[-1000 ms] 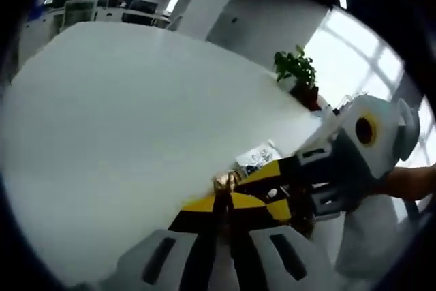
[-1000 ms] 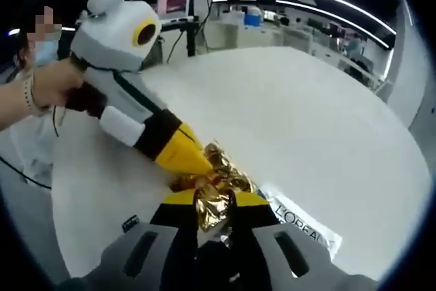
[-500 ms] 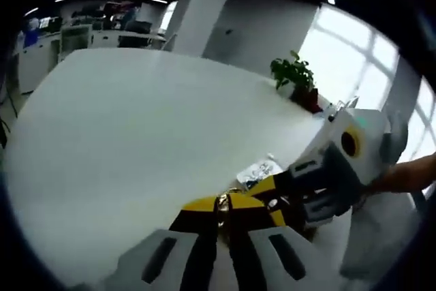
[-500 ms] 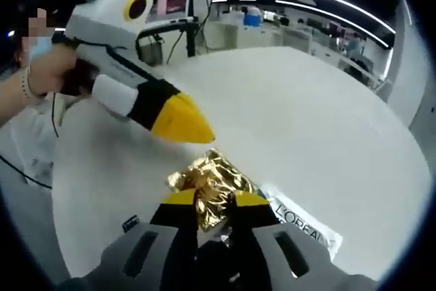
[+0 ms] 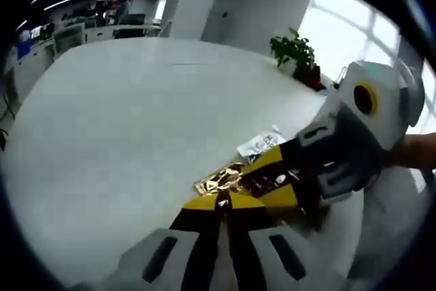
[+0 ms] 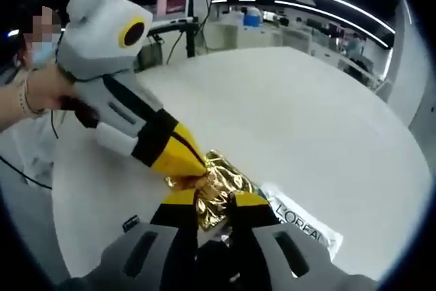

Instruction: Arrange the skincare products in the storage area until every visible bottle or jar stands upright without overlapping.

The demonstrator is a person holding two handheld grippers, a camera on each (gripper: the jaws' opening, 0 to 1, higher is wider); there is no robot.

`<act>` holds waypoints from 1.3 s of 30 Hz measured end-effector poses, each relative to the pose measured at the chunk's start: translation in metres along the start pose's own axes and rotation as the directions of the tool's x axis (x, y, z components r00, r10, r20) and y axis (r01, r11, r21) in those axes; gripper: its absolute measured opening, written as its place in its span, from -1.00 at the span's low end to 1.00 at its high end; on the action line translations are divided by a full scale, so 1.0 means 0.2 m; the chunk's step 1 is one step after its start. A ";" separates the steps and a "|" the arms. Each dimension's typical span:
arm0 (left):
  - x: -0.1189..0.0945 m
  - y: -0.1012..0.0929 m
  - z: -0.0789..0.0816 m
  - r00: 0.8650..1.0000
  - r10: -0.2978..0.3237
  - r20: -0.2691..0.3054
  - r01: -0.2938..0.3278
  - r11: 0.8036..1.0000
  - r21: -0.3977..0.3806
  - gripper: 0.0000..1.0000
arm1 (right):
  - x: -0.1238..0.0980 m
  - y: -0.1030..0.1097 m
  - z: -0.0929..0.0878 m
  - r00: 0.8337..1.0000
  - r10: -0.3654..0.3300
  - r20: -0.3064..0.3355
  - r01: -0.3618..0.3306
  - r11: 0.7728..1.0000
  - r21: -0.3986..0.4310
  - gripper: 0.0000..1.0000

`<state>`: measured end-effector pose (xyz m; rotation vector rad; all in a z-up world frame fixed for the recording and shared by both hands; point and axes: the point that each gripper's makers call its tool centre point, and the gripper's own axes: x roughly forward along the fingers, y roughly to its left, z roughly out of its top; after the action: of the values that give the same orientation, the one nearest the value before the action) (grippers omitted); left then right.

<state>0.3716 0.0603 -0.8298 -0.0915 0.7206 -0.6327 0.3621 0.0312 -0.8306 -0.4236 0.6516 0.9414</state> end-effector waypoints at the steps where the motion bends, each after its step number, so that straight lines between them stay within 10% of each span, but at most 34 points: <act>1: 0.00 0.00 0.00 1.000 -0.002 0.002 0.002 1.000 -0.001 -1.00 | 0.00 0.00 0.00 1.000 0.001 -0.001 -0.001 1.000 0.005 -0.62; 14: -0.01 -0.02 0.00 1.000 -0.003 0.011 0.003 1.000 0.011 -1.00 | -0.10 0.03 0.11 1.000 -0.006 0.021 0.007 0.999 -0.043 -0.57; 39: -0.27 -0.26 0.15 0.998 -0.029 0.062 0.022 0.994 0.107 -0.96 | -0.67 0.18 0.32 0.989 -0.015 0.148 0.033 0.992 -0.121 -0.27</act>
<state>0.3329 0.0450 -0.7595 -0.0225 0.6239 -0.6886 0.2955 0.0087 -0.6955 -0.4654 0.4549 0.9832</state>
